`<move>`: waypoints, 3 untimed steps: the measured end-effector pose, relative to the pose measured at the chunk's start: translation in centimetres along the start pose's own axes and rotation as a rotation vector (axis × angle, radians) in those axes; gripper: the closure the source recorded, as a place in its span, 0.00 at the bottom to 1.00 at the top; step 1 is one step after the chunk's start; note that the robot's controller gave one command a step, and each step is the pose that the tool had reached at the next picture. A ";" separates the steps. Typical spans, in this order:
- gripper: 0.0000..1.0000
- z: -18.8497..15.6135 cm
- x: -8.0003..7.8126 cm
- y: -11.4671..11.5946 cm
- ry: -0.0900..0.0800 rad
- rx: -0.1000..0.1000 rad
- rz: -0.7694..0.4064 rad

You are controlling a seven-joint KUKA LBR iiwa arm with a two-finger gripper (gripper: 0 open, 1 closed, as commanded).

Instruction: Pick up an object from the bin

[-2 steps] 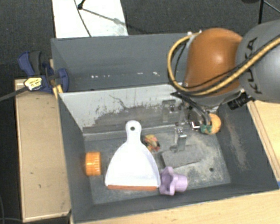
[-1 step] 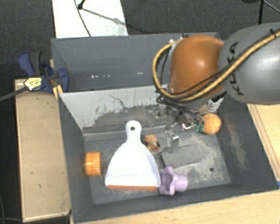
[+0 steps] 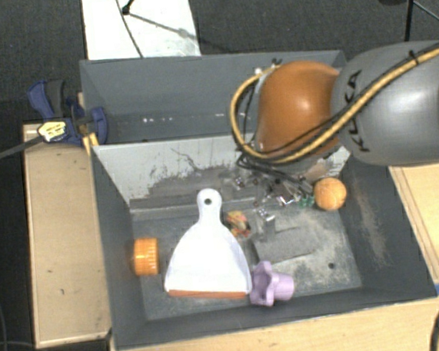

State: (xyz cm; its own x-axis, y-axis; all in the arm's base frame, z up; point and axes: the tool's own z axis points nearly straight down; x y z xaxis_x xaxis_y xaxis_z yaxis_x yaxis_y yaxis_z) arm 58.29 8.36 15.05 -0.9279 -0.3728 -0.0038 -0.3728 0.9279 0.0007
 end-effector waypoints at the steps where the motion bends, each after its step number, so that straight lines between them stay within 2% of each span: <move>1: 0.00 0.6 -1.1 3.6 0.002 0.001 0.294; 2: 0.00 6.0 -2.7 6.3 -0.002 0.001 -0.092; 3: 1.00 8.0 -3.5 5.9 0.000 0.000 -0.146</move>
Offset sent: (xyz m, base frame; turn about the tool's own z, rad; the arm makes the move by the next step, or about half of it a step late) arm 0.0023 0.0779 -0.0805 -0.1297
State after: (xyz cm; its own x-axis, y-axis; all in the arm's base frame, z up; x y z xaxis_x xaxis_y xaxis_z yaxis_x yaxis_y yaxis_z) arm 59.35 15.14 7.11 -0.8639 -0.5037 -0.0037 -0.5037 0.8639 0.0005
